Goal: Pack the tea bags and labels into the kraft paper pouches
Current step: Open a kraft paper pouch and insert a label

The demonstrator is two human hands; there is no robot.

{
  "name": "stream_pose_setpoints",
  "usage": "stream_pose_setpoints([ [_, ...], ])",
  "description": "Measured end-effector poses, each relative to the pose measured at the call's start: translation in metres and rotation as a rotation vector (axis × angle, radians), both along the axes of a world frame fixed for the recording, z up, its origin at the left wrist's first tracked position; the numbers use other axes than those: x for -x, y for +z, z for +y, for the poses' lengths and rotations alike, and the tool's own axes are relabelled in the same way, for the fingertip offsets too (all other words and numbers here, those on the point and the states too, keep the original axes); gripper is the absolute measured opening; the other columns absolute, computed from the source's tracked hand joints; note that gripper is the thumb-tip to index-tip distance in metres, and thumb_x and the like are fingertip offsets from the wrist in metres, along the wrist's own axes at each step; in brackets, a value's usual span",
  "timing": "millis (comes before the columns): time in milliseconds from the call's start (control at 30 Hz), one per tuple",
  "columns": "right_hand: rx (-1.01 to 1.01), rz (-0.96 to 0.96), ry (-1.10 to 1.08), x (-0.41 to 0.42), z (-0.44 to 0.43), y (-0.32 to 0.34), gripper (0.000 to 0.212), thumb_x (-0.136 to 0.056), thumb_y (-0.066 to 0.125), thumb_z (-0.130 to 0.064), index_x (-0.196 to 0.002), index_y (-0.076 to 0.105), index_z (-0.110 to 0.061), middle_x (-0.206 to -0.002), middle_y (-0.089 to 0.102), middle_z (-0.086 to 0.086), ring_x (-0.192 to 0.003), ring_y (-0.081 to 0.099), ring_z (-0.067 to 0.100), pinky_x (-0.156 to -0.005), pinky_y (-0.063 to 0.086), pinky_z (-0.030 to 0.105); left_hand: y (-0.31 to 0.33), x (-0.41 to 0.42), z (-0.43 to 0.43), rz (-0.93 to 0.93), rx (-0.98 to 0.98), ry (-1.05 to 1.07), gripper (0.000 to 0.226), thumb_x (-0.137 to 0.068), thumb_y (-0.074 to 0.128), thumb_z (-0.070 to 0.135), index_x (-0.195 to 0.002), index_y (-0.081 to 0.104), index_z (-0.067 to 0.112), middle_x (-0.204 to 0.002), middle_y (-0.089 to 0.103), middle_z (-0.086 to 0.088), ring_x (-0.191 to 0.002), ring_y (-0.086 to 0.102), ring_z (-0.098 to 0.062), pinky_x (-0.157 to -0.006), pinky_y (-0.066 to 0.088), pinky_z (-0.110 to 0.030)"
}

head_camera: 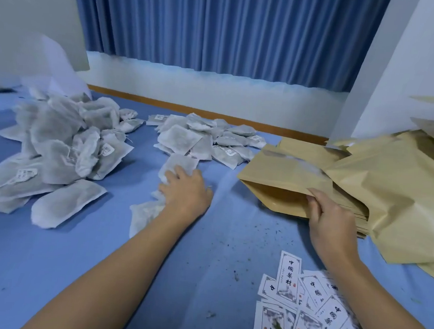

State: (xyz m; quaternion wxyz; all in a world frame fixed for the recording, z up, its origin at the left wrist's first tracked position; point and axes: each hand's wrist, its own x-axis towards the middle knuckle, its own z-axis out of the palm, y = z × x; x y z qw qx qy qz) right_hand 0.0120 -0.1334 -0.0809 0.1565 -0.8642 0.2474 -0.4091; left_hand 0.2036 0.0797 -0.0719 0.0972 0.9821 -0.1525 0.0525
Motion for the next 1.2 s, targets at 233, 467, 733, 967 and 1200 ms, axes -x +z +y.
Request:
stream_pose_setpoints([
  [233,-0.02,-0.015,-0.006,-0.002,-0.002,-0.002,0.024,-0.1,0.057,-0.017,-0.12,0.07,-0.016,-0.066,0.054,0.0,-0.057,0.048,0.025,-0.062,0.036,0.029,-0.003,0.033,-0.015,-0.069,0.506,-0.362,0.035,-0.083,0.055,0.007,-0.117,0.058,0.016,-0.114,0.062,-0.006,-0.108,0.053,-0.03,-0.081,0.048,-0.035],
  [467,-0.07,-0.038,-0.001,-0.002,-0.009,-0.004,0.024,-0.102,0.055,-0.02,-0.119,0.071,-0.015,-0.064,0.059,0.004,-0.055,0.047,0.022,-0.06,0.027,0.026,0.011,0.087,-0.033,-0.2,0.881,-0.725,0.057,-0.089,0.067,0.023,-0.141,0.045,0.022,-0.139,0.046,0.001,-0.128,0.045,-0.012,-0.103,0.042,-0.028],
  [733,-0.076,-0.047,0.025,-0.002,-0.009,-0.004,0.022,-0.101,0.056,-0.019,-0.115,0.072,-0.014,-0.079,0.071,0.013,-0.061,0.048,0.026,-0.059,0.025,0.025,0.007,0.104,-0.023,-0.078,0.855,-0.64,0.04,-0.087,0.065,0.014,-0.114,0.042,0.031,-0.112,0.053,0.006,-0.1,0.052,-0.013,-0.079,0.046,-0.03],
  [967,-0.099,-0.039,0.031,-0.001,-0.009,-0.003,0.02,-0.102,0.053,-0.021,-0.111,0.071,-0.017,-0.08,0.07,0.012,-0.064,0.052,0.028,-0.062,0.032,0.031,0.01,0.113,-0.042,-0.792,0.571,-0.835,0.02,-0.073,0.074,-0.005,-0.089,0.072,0.008,-0.098,0.064,-0.009,-0.083,0.053,-0.027,-0.065,0.042,-0.037],
  [1200,-0.042,-0.105,0.034,-0.002,-0.008,-0.002,0.019,-0.1,0.058,-0.016,-0.11,0.073,-0.015,-0.082,0.073,0.009,-0.062,0.052,0.021,-0.062,0.032,0.025,0.019,0.112,-0.073,-0.49,0.128,-0.728,0.042,-0.071,0.072,0.0,-0.11,0.06,0.011,-0.105,0.062,-0.005,-0.098,0.06,-0.021,-0.074,0.041,-0.024],
])
